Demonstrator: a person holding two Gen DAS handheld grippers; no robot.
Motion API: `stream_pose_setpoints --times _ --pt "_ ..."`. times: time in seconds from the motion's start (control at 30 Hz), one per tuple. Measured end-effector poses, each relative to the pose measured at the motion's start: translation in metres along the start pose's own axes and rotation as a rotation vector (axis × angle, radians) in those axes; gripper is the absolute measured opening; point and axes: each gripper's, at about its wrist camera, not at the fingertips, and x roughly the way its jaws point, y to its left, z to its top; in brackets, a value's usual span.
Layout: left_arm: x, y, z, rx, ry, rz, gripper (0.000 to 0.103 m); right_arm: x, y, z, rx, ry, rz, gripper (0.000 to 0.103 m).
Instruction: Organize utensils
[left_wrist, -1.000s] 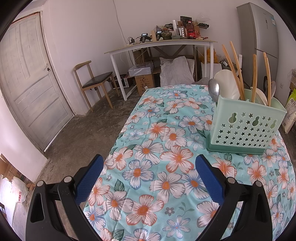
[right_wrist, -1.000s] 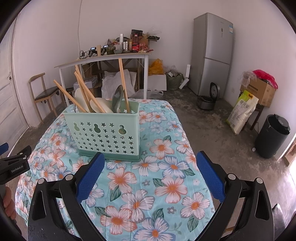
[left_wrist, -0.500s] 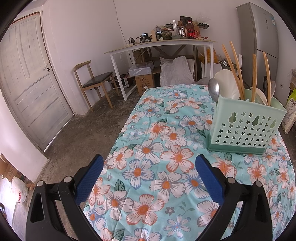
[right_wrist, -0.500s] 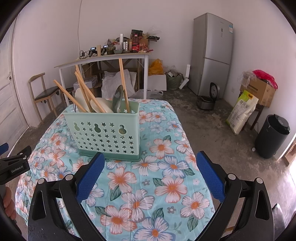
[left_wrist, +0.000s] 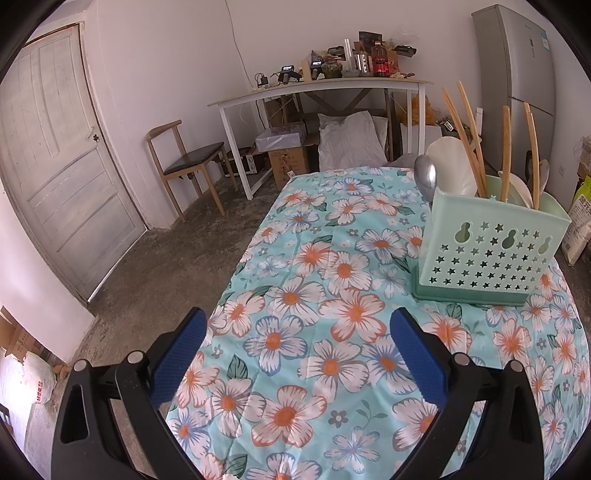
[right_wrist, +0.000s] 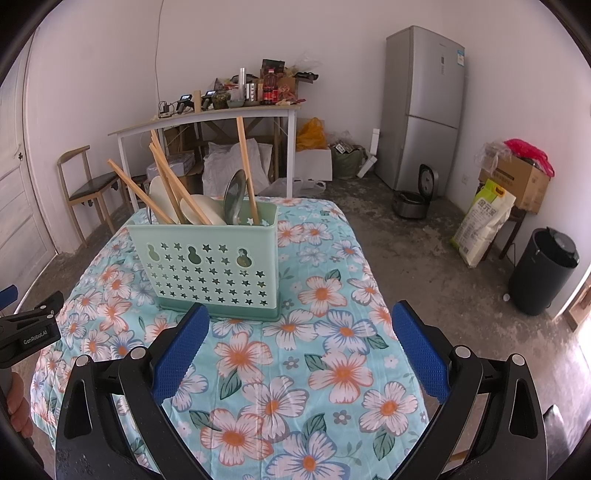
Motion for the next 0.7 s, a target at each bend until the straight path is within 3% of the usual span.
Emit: stream_pose_setpoints --times 0.7 --pt "0.0005 -0.0006 -0.0006 0.001 0.004 -0.004 0.097 -0.0001 -0.0006 0.0001 -0.001 0.000 0.000 0.095"
